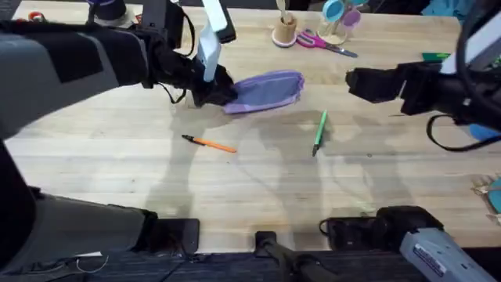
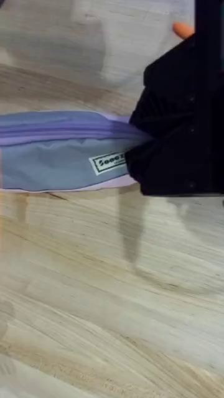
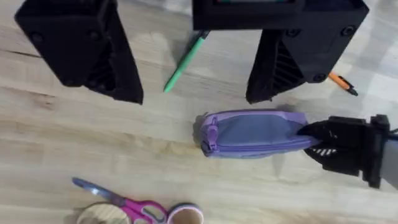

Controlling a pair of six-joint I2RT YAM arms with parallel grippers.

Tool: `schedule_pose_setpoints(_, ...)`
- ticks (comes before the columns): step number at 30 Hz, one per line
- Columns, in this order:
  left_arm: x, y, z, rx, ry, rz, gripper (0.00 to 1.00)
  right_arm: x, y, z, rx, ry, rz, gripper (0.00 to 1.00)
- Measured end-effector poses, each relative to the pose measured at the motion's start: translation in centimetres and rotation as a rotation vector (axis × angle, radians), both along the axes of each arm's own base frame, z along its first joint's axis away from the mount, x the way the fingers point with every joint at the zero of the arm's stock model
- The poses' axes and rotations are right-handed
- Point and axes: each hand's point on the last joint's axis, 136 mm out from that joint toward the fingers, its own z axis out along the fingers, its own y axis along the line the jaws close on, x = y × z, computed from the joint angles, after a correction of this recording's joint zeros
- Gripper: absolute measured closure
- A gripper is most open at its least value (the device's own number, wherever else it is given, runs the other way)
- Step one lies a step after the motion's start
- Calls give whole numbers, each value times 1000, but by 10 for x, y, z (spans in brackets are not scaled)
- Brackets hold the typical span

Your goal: Unzip the bag, pick up the pens from the table one at a time and place them inside, then zip the bag closed.

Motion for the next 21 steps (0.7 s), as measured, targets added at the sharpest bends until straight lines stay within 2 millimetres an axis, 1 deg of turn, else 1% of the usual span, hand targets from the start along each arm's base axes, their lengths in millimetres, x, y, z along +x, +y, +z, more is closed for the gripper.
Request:
schedule_pose_setpoints(7, 0, 0, 0, 0, 0, 0, 957, 9, 10, -18, 35, 80, 45, 6)
schedule_pose_setpoints(12, 0, 0, 0, 0, 0, 0, 957, 18, 22, -31, 50, 123, 92, 6)
schedule_pose_setpoints(18, 0, 0, 0, 0, 0, 0, 957, 46, 27, -35, 54, 88, 109, 6)
schedule_pose_setpoints(21, 0, 0, 0, 0, 0, 0, 958, 52, 27, -41, 54, 101, 109, 6)
